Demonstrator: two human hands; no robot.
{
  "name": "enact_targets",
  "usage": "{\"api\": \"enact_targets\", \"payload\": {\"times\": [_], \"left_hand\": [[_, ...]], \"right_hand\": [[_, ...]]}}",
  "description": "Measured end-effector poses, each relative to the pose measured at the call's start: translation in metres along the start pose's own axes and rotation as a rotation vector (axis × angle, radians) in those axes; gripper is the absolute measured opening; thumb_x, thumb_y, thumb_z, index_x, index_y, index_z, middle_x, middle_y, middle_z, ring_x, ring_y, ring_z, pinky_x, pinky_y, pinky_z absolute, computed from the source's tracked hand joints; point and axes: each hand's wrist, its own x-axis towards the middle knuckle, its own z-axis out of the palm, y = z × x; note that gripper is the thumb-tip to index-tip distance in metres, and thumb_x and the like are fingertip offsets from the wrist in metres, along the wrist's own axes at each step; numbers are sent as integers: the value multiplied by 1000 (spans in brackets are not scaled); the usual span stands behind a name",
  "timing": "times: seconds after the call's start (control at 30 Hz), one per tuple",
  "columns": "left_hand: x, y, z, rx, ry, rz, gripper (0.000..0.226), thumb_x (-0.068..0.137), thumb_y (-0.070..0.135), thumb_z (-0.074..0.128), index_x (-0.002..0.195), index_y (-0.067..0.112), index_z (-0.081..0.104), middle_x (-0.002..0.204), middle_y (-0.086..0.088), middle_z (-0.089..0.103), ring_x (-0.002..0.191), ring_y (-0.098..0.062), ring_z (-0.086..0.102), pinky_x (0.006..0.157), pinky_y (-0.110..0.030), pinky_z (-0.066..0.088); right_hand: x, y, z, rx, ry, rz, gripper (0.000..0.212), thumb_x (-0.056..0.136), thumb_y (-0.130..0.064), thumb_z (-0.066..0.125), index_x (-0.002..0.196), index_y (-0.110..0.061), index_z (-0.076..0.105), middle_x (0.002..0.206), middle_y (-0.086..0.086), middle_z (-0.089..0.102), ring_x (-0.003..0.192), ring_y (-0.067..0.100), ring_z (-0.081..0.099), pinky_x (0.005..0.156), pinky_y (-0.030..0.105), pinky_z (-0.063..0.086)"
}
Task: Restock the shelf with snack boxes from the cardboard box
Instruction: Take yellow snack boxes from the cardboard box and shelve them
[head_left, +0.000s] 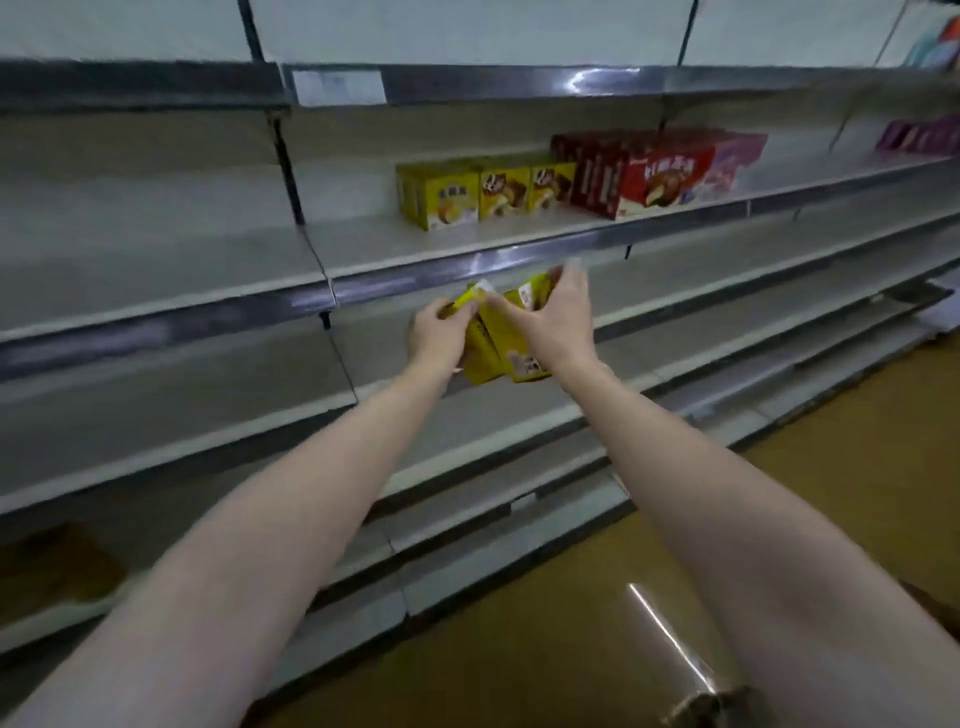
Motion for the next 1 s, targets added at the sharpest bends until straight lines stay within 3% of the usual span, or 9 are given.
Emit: {"api": "enact_targets", "payload": {"times": [0.13,0.27,0.4,0.5,0.6,0.7,0.77,0.83,1.0], "left_hand": [[27,45,-3,-15,72,70,31,86,50,69,113,41,59,102,10,62,81,-20,67,51,-31,58],[61,66,-10,-25,126,79,30,84,50,68,111,38,64,103,3,70,84,-22,69,64,-38,60],[81,76,-16,-214,224,4,22,86,42,71,81,20,66,69,-2,65,54,-21,61,46,-25,49],[92,74,-22,-343,307,-64,21,87,39,69,87,19,63,73,-4,63,57,-21,58,40,-18,43],[94,80,-28,-434,335,-146,19,94,39,60,100,20,61,70,1,62,49,-13,55,38,-16,45],[96,84,-35,-444,336,-163,21,96,37,58,84,19,60,63,1,59,53,-14,54,39,-17,44],[101,82,-40,-435,339,-196,21,94,38,60,91,18,62,71,-3,59,50,-14,55,36,-17,45],[110,80,-47,-448,373,-231,28,89,41,66,103,17,64,78,-7,60,42,-14,55,34,-17,44],[130,80,-62,-486,358,-301,20,92,35,63,87,17,57,61,-6,61,51,-19,55,36,-21,47]], "right_hand": [[51,-19,3,22,-15,-124,64,71,-66,77,86,-14,42,96,1,45,82,15,44,69,25,38],[91,-30,16,62,-78,-222,58,74,-64,74,81,-15,42,97,-2,44,80,17,45,61,15,42],[122,-32,30,94,-204,-349,47,70,-45,75,101,-16,55,106,4,54,95,21,51,90,44,45],[141,-38,35,86,-340,-396,67,61,-54,60,123,-32,52,131,2,52,121,26,47,103,50,39],[155,-45,42,-68,-496,-427,79,67,-54,54,144,-47,37,156,-2,29,142,33,23,111,52,26],[165,-49,54,33,-506,-413,70,78,-38,64,144,-43,42,157,4,27,140,38,24,115,48,27],[167,-49,63,31,-521,-424,68,82,-33,69,145,-36,42,153,10,31,140,35,25,114,44,26],[172,-45,74,38,-477,-360,70,82,-37,73,144,-25,42,146,14,37,135,34,31,107,42,29],[193,-35,104,7,-454,-220,77,71,-50,81,131,-13,47,132,16,43,124,38,45,103,46,42]]}}
